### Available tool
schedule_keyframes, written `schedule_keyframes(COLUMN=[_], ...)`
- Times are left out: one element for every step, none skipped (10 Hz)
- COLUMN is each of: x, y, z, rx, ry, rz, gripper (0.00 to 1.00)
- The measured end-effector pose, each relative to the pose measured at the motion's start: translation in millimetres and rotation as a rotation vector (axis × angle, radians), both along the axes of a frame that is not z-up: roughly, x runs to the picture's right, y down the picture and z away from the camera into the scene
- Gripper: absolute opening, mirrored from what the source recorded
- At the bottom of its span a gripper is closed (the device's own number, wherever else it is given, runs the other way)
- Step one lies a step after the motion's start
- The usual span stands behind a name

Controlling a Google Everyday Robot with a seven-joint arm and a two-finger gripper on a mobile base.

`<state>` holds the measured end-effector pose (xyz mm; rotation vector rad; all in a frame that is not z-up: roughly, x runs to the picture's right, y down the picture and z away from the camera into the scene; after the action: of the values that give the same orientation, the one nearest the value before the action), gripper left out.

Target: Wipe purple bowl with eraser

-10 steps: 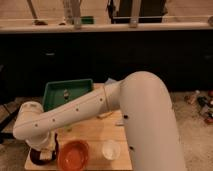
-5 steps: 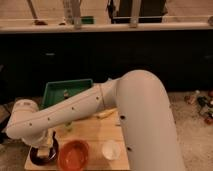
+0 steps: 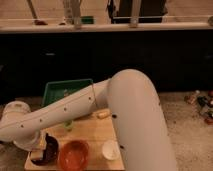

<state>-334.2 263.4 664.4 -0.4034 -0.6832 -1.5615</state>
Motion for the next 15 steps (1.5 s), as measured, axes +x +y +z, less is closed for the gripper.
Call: schedule_keyframes(x=[-4.2,-7.7,-7.6,-6.5,-4.4,1.8,10.9,23.8,30.2,35.1,40.7,43.7,44.6,43.2,39.1], y=[4.9,11.8,16.7,20.1,23.9,24.9,23.3,19.9,15.6,11.2,5.1,-2.1,-5.3,-8.2,-9.7], z=[-3.6,-9.1,-15.2,-21.2,-27.4,-32.4,-33.7,-32.4,-29.1,-25.1,-19.7,-12.1,-7.8,-4.3,-1.8], rx=[-0.005,-0.011,-0.012,-0.014,-0.009,-0.002,0.005,0.010,0.010,0.009,0.007,0.005,0.003,0.001,-0.002], ry=[-0.013,-0.026,-0.036,-0.038,-0.041,-0.035,-0.021,-0.002,0.008,0.019,0.029,0.038,0.043,0.045,0.044], rz=[-0.011,-0.024,-0.034,-0.036,-0.043,-0.042,-0.035,-0.021,-0.005,0.009,0.022,0.034,0.037,0.039,0.036], gripper=[0.00,0.00,0.00,0.00,0.00,0.00,0.00,0.00,0.00,0.00,0.00,0.00,0.00,0.00,0.00])
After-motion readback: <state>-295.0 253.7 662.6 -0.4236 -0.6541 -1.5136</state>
